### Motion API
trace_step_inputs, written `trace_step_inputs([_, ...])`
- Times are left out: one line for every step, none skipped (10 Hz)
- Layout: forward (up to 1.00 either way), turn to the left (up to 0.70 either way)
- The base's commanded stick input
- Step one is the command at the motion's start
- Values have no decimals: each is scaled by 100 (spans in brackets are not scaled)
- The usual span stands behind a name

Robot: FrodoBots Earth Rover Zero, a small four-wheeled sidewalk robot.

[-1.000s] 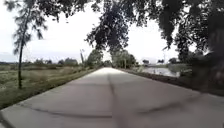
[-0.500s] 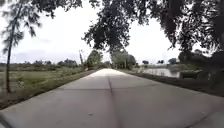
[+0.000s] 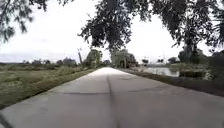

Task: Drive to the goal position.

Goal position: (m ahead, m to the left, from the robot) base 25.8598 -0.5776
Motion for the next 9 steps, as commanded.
trace_step_inputs([85,0])
trace_step_inputs([85,0])
trace_step_inputs([85,0])
trace_step_inputs([85,0])
trace_step_inputs([85,0])
trace_step_inputs([85,0])
trace_step_inputs([85,0])
trace_step_inputs([85,0])
trace_step_inputs([85,0])
